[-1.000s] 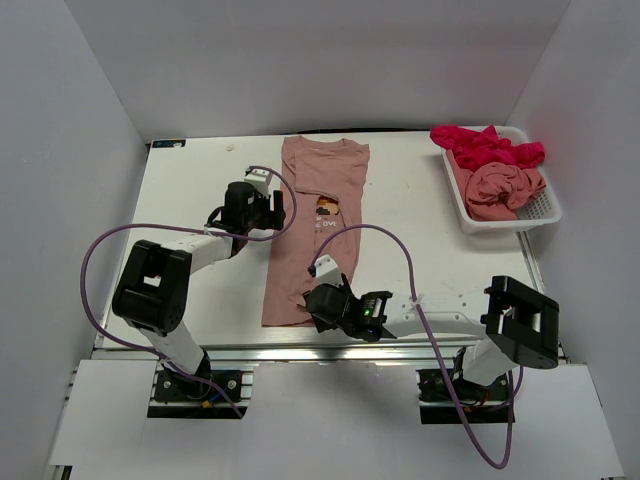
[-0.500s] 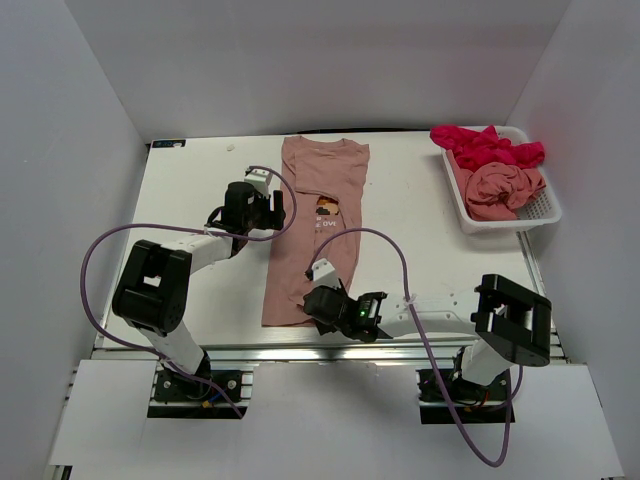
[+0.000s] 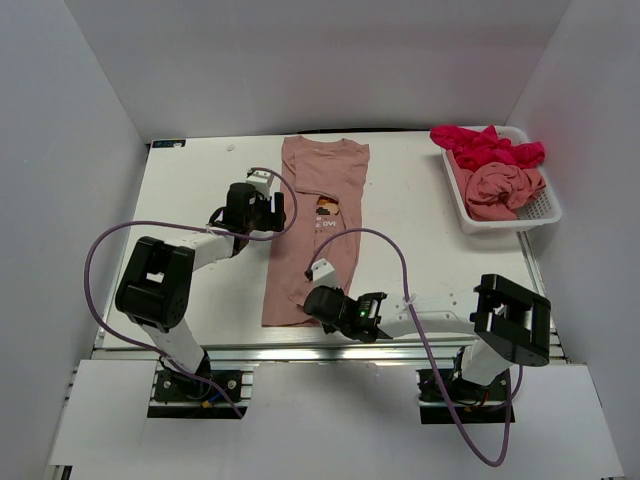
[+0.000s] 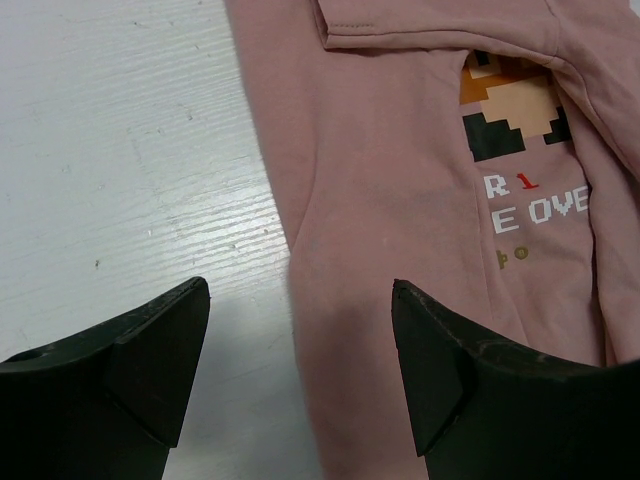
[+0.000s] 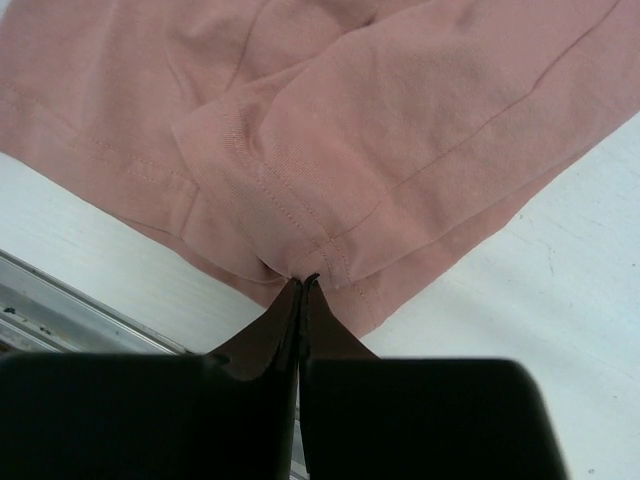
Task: Fold and stack the t-shirts
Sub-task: Rotate the tshirt 90 degrees
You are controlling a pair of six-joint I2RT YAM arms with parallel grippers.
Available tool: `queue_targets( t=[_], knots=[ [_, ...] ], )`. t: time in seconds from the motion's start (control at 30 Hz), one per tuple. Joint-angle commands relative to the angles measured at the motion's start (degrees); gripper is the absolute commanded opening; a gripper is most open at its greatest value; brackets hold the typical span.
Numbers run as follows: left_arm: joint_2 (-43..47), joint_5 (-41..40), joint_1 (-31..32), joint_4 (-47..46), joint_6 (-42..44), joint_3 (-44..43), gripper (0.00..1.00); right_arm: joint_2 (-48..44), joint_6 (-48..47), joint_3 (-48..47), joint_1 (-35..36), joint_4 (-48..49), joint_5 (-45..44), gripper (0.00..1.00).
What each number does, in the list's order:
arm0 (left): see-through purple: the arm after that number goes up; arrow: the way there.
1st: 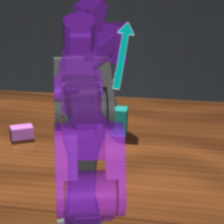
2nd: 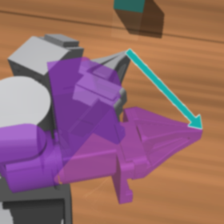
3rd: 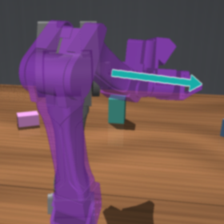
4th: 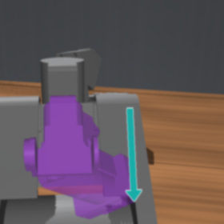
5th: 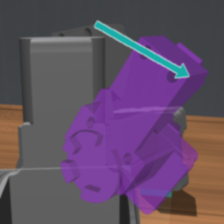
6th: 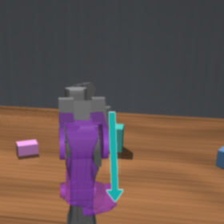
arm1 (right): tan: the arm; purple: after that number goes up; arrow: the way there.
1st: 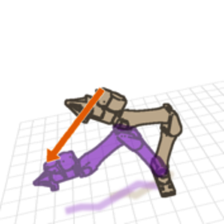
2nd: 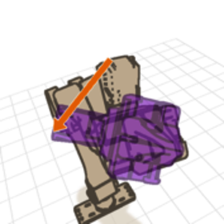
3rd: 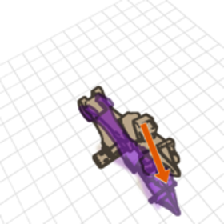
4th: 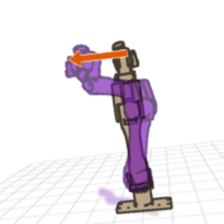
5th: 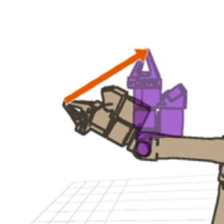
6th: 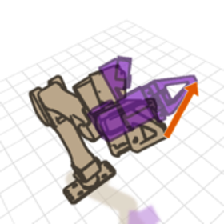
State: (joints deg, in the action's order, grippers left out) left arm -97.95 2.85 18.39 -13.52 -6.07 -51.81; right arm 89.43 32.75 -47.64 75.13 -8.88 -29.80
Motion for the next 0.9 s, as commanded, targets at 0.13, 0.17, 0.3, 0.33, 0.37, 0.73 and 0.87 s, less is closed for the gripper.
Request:
queue_targets(
  t=[0.13,0.17,0.3,0.33,0.37,0.73,0.87],
  knots=[
    [0.7,1.0,0.0,0.2,-0.4,-2.1,0.83,0.0,-0.1,0.9,0.3,0.8,-1.7,0.0],
    [0.7,0.9,-0.1,0.2,-0.4,-2.1,0.83,-0.4,-0.5,0.8,0.3,0.7,-2.5,0.0],
    [0.7,0.9,-0.1,0.2,-0.4,-2.0,0.83,-4.3,-2.9,-0.4,0.3,0.4,-5.2,0.0],
    [0.8,0.9,0.0,0.2,-0.4,-1.9,0.83,-4.8,-3.5,-0.8,0.3,0.1,-5.8,0.0],
    [0.7,0.9,0.0,0.2,-0.4,-2.0,0.83,-5.3,-4.0,-1.0,0.3,0.4,-6.2,0.0],
    [0.9,0.9,-0.1,0.4,-0.3,-2.0,0.83,-2.4,-9.3,-3.3,0.3,4.9,-4.3,0.0],
    [0.7,1.0,-0.1,0.2,-0.2,-1.8,0.83,0.7,-10.8,-4.0,0.3,8.3,-3.2,0.0]
  ],
)
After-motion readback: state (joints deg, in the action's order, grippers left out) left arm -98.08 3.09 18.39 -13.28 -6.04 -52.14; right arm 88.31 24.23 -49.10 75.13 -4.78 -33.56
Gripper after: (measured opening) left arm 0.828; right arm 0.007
